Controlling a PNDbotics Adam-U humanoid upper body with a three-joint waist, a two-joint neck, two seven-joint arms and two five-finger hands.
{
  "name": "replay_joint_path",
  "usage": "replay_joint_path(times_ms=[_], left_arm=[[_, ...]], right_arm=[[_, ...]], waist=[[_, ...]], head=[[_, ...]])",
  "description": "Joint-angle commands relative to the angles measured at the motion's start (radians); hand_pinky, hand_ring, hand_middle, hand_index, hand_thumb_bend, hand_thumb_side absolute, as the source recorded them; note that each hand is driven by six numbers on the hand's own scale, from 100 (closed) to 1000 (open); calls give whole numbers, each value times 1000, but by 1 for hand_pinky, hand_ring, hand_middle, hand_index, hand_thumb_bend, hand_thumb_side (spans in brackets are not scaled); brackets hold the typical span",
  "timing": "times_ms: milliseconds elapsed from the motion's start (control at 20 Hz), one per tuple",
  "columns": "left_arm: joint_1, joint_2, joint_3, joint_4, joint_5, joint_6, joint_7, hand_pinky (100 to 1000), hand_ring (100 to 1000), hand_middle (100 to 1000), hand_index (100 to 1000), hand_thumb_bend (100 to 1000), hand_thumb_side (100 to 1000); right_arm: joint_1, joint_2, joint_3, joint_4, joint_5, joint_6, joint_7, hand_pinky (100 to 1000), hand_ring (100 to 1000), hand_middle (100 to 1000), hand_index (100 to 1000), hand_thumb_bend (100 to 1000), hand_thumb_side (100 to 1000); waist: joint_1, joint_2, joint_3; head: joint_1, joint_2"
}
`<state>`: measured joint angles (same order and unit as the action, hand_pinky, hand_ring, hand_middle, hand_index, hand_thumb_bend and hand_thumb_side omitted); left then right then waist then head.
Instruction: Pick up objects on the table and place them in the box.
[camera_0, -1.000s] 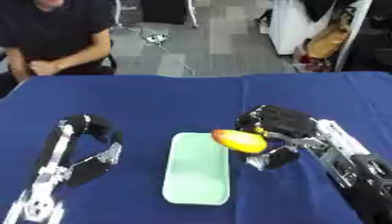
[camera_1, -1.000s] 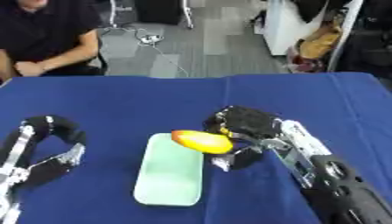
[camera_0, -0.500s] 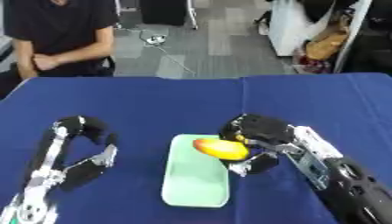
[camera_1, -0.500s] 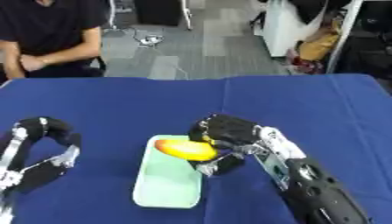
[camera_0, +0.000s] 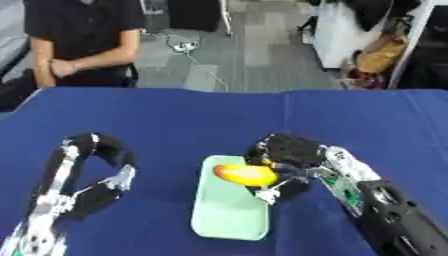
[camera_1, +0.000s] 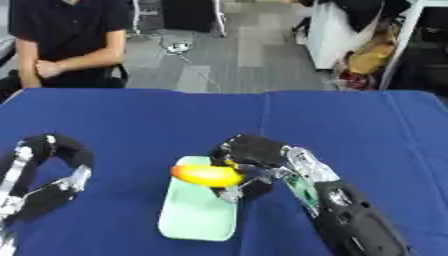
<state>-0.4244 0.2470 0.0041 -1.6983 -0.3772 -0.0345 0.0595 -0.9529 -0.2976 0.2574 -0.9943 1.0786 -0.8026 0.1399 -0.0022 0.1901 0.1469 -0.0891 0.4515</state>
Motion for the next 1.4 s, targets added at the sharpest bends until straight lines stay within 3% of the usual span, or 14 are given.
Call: replay_joint_path(times_ms=[50,750,1050,1300,1400], left_arm=[[-19,1,0,-24,5,-7,-1,660,462,459,596,100,338],[-30,-5,-2,-27,7,-6,-2,660,462,459,596,100,339],[-32,-6,-4,-28,8,-7,-3,660,462,459,596,100,339],[-32,-7,-4,-28,9,-7,-4,660,462,459,597,100,337],[-32,-7,-4,-28,9,-7,-4,660,462,459,596,100,339]], right_arm=[[-25,1,-14,10,27,-3,-16,369,462,472,541,100,577],[-14,41,-35,58,77,7,-52,360,464,477,547,100,581],[-8,64,-38,75,89,31,-56,440,551,572,648,100,632],[-6,74,-36,81,94,29,-50,614,750,759,784,378,787],[-6,75,-35,80,92,29,-47,648,778,782,792,429,807]], waist=[[0,-10,6],[4,2,25],[8,6,24],[12,7,24],[12,7,24]], head=[[-17,-15],[-22,-27],[-25,-29],[-26,-28],[-27,-27]])
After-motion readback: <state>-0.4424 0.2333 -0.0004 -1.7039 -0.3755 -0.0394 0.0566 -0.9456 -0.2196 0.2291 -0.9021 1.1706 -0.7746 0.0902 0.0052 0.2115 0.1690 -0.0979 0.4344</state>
